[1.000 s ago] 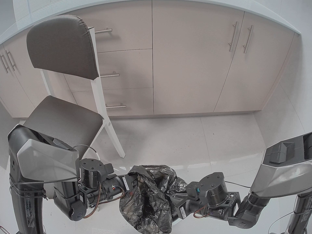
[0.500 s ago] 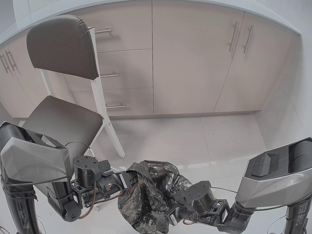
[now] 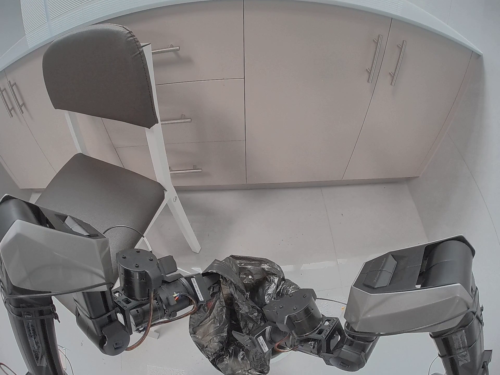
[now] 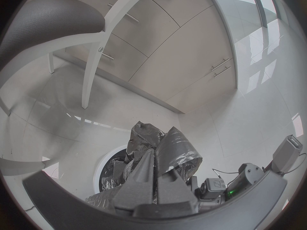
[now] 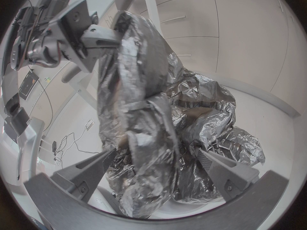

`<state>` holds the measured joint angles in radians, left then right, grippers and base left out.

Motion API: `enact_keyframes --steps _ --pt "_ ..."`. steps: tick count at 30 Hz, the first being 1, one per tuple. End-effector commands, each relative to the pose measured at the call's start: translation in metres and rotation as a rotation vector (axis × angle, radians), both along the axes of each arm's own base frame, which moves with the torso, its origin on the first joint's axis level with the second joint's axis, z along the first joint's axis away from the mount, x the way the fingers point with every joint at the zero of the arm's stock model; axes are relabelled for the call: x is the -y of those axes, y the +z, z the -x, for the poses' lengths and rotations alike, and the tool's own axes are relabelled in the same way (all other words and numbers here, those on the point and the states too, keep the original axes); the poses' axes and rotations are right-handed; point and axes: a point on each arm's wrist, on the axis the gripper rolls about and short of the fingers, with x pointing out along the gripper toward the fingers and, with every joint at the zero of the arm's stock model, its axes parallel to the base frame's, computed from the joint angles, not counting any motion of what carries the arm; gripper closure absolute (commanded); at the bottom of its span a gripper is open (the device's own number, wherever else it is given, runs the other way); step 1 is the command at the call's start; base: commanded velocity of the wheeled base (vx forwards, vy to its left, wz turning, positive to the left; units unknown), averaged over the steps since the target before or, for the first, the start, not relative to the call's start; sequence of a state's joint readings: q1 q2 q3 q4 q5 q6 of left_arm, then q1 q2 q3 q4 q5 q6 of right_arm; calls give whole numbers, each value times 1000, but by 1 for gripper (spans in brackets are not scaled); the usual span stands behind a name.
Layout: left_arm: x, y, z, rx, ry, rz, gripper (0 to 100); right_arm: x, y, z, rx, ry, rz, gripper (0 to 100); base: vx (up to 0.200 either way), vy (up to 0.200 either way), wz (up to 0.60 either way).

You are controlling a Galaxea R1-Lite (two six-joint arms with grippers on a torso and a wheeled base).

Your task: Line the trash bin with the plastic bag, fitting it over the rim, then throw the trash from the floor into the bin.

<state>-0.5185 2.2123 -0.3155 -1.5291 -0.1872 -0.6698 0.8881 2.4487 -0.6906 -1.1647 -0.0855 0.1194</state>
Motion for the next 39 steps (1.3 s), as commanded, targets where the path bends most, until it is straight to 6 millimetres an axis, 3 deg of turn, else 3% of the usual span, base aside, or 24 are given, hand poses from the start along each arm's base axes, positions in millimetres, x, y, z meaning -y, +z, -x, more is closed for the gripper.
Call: enact_keyframes --steps 1,11,17,23,39 --pt "0 0 0 1 0 1 100 -1 -13 -6 -11 -9 14 0 0 0 0" --pt "0 0 -1 2 2 2 100 -1 -4 2 -6 -1 3 0 0 0 0" --pt "0 0 -1 1 2 1 100 2 10 22 24 39 -38 0 0 0 0" --pt "0 0 -1 1 3 0 100 7 4 42 -4 76 -9 0 0 0 0" --pt "0 0 -1 2 5 1 100 2 -20 17 -3 26 -5 0 0 0 0"
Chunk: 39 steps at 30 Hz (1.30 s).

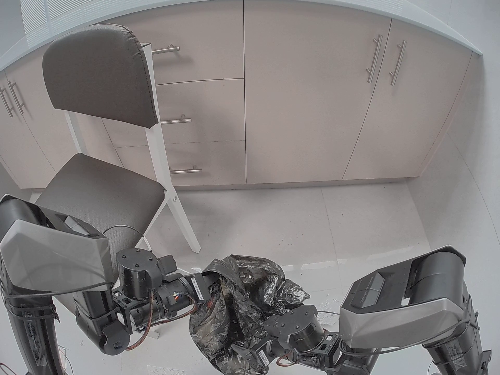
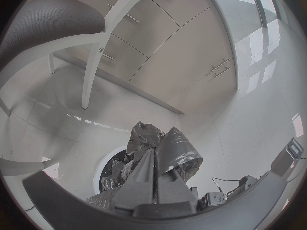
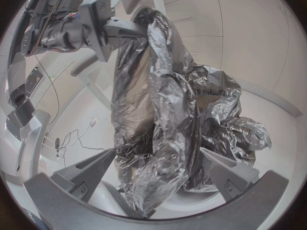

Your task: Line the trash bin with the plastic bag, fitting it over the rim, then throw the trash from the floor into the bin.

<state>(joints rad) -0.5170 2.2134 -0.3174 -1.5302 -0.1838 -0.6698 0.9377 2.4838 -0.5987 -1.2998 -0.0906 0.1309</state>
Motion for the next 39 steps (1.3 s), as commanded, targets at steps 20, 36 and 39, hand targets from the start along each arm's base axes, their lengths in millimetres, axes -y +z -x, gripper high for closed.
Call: enact_keyframes --steps 20,36,39 --pt "0 -1 -1 -2 2 -1 100 14 -3 -24 32 -104 -13 100 0 0 0" --pt "1 -3 -2 3 0 -9 100 70 10 -14 46 -199 -30 100 0 0 0" --pt "2 -6 -2 7 -3 -29 100 75 17 -9 40 -198 -26 100 0 0 0"
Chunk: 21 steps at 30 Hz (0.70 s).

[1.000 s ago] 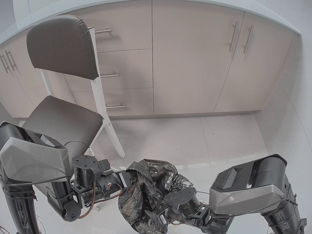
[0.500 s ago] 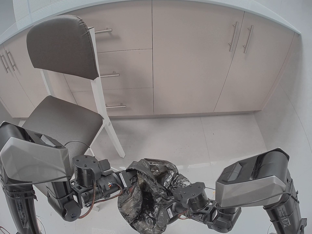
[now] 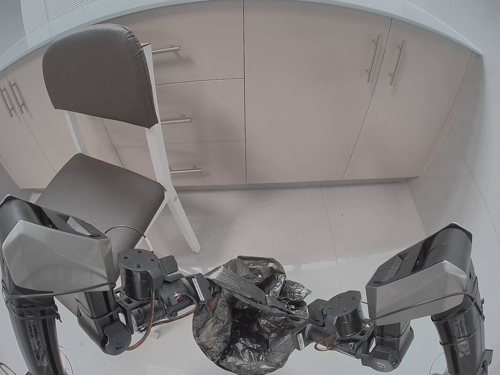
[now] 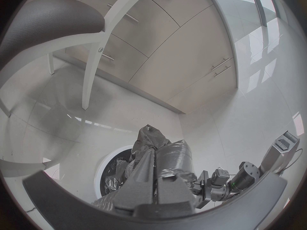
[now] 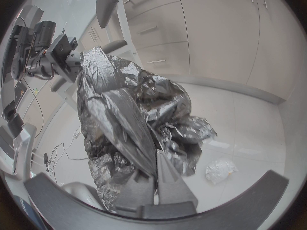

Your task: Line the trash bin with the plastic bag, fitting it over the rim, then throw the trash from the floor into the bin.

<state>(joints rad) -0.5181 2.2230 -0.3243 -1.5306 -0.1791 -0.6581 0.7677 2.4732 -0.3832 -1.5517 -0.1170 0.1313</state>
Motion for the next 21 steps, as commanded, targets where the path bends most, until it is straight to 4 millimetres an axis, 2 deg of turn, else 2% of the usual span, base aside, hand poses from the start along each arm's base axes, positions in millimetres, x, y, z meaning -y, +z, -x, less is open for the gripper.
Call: enact_keyframes --steps 1,8,10,14,21 --pt "0 -5 0 6 -5 -34 100 11 11 8 -3 -7 2 100 0 0 0" --pt "6 -18 0 59 -54 -160 100 19 15 7 -7 -37 4 100 0 0 0" --pt "14 -23 -7 86 -70 -171 100 23 15 0 4 -60 -2 100 0 0 0" --pt "29 -31 -10 93 -109 -180 100 27 13 -9 17 -82 6 100 0 0 0" --pt "40 -34 -22 78 -127 -214 100 34 8 -21 29 -115 21 100 0 0 0"
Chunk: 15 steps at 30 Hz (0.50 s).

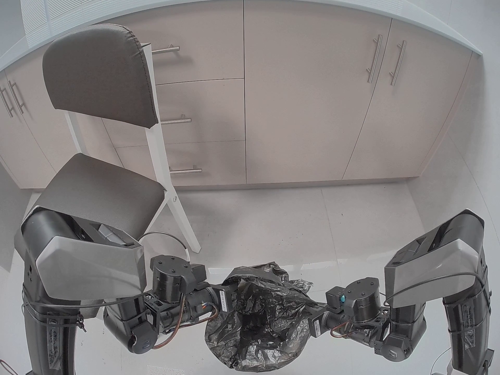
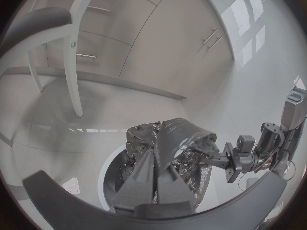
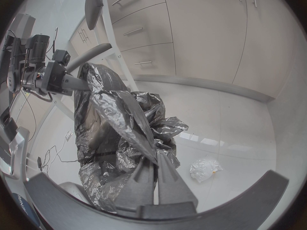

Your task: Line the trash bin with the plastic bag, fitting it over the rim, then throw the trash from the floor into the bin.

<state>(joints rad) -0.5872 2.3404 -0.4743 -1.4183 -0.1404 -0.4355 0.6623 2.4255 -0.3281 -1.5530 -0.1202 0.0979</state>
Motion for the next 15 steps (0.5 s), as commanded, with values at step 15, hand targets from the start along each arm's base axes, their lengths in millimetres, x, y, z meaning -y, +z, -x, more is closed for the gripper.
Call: enact_keyframes --steps 15 --pt "-3 -11 -13 55 83 -156 100 7 -11 -15 7 -43 1 100 0 0 0"
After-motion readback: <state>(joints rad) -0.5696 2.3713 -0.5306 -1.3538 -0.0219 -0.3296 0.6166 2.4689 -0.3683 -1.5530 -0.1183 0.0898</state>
